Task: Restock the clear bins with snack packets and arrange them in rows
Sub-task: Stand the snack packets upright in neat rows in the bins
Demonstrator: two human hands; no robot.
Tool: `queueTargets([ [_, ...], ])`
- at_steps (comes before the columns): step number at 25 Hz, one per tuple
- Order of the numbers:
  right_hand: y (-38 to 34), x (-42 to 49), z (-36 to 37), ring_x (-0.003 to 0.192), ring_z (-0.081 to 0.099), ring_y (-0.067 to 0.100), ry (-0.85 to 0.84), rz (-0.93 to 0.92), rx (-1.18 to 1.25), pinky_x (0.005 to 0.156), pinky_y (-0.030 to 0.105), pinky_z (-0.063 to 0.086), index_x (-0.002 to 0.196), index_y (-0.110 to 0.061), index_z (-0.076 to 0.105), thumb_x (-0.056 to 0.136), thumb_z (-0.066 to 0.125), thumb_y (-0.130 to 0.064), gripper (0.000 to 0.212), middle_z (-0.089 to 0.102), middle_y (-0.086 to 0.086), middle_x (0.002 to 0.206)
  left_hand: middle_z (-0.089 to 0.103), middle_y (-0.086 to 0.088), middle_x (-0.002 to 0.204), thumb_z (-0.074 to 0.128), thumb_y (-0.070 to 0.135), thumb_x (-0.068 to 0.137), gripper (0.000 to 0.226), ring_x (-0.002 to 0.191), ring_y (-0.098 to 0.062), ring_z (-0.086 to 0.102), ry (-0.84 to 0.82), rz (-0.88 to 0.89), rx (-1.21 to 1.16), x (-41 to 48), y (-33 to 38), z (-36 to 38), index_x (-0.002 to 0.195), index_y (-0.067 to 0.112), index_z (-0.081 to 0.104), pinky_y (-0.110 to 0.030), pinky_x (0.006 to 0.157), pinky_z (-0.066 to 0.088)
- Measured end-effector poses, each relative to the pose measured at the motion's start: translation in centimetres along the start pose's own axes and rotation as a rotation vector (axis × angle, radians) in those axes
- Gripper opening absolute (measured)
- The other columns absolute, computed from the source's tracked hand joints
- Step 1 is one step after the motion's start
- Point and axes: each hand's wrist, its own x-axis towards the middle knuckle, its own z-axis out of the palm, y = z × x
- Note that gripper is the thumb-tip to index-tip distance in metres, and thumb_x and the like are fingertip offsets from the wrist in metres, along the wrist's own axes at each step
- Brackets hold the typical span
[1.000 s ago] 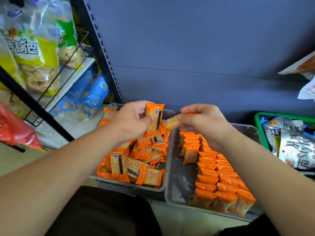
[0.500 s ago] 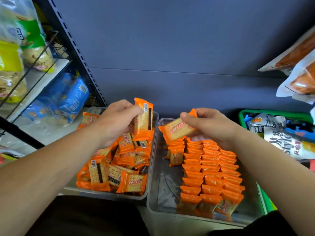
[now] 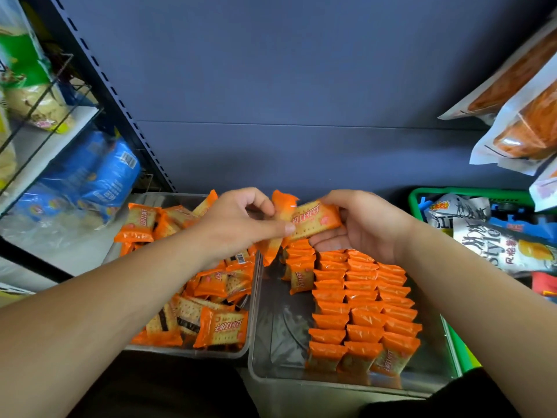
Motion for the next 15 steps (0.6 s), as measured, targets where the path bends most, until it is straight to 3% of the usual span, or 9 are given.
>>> queueTargets([
  [3, 0.26, 0.21, -0.16, 0.087, 0.077, 0.032, 0.003, -0.024, -0.011, 0.074, 0.039, 0.062, 0.124, -0.001, 0.067, 0.106, 0.051, -0.028, 0.037, 0.077, 0.022, 0.105, 0.075, -0.003, 0.1, 0.098, 0.022, 0.068, 0.044, 0.08, -0.013, 0.07, -0.014, 0.053, 0.135, -0.31, 0.49, 1.44, 0.101, 0.03, 0.071, -0.029, 0.075, 0.059],
  [6, 0.39, 0.58, -0.65, 0.084, 0.078, 0.031, 0.042, -0.028, -0.009, 0.074, 0.04, 0.061, 0.125, -0.004, 0.066, 0.106, 0.05, -0.032, 0.038, 0.078, 0.021, 0.104, 0.074, 0.003, 0.111, 0.098, 0.02, 0.064, 0.054, 0.096, -0.014, 0.074, -0.032, 0.071, 0.079, -0.11, 0.53, 1.44, 0.108, 0.036, 0.07, -0.044, 0.091, 0.062],
  [9, 0.46, 0.68, -0.76, 0.085, 0.078, 0.033, 0.044, -0.036, -0.007, 0.077, 0.042, 0.061, 0.125, -0.003, 0.065, 0.105, 0.051, -0.033, 0.039, 0.078, 0.02, 0.104, 0.07, 0.006, 0.119, 0.1, 0.033, 0.048, 0.074, 0.105, -0.012, 0.072, 0.042, 0.064, 0.052, -0.07, 0.55, 1.12, 0.112, 0.035, 0.064, -0.043, 0.092, 0.062],
  [11, 0.54, 0.76, -0.73, 0.087, 0.078, 0.035, 0.049, -0.049, -0.013, 0.079, 0.043, 0.062, 0.124, -0.003, 0.066, 0.104, 0.053, -0.033, 0.038, 0.078, 0.019, 0.104, 0.075, 0.004, 0.111, 0.104, 0.03, 0.047, 0.074, 0.099, -0.013, 0.075, 0.057, 0.057, 0.07, 0.05, 0.56, 1.14, 0.11, 0.029, 0.065, -0.044, 0.089, 0.063],
  [15, 0.69, 0.89, -0.71, 0.089, 0.078, 0.034, 0.1, -0.068, -0.059, 0.082, 0.046, 0.064, 0.119, -0.005, 0.069, 0.104, 0.057, -0.031, 0.032, 0.079, 0.019, 0.101, 0.078, 0.001, 0.093, 0.099, 0.016, 0.067, 0.052, 0.079, -0.014, 0.076, 0.071, 0.096, 0.162, 0.02, 0.67, 0.87, 0.105, 0.022, 0.064, -0.042, 0.078, 0.064],
])
